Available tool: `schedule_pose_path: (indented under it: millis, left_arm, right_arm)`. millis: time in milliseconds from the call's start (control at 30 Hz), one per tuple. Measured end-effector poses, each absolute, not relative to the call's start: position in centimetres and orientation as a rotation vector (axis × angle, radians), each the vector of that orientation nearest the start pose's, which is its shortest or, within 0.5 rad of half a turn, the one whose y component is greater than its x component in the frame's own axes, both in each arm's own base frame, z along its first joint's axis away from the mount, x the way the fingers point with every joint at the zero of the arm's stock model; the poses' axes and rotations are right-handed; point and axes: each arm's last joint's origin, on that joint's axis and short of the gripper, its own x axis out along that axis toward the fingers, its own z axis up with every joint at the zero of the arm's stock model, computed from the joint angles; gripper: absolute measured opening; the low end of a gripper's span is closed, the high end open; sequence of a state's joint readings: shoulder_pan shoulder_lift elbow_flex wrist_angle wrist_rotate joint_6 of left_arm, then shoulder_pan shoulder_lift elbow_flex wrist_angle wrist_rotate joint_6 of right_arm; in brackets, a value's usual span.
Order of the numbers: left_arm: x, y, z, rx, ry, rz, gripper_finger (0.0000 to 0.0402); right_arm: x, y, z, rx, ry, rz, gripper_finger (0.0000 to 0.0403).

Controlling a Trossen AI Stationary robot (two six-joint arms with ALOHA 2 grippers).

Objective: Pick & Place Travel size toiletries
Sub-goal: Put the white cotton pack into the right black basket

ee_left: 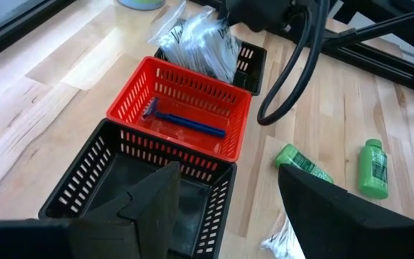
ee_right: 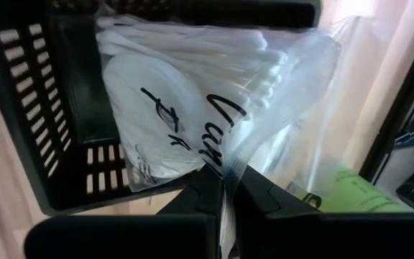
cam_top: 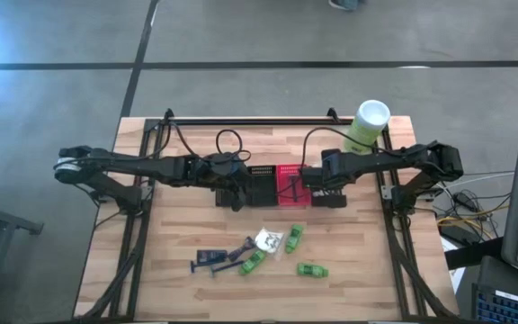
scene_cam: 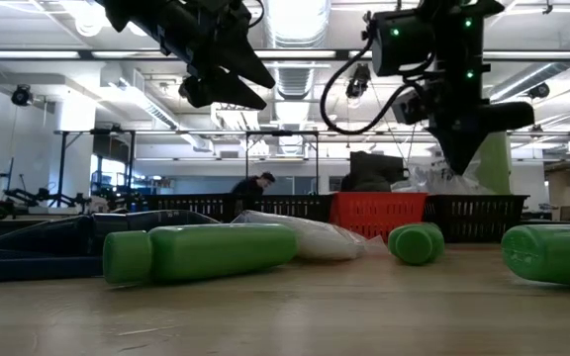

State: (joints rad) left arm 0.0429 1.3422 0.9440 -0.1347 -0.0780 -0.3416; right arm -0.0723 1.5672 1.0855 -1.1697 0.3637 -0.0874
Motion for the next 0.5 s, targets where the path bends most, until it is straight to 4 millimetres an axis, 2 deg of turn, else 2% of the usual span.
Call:
schedule_pose_path:
  millis: [500]
  left_arm:
    - [29.21, 1.49, 27.18, -0.316, 0.508, 0.206, 0.0241]
  right_arm:
    - [25.94, -2.89, 21.25, -0.292, 1.598, -0.268, 0.002]
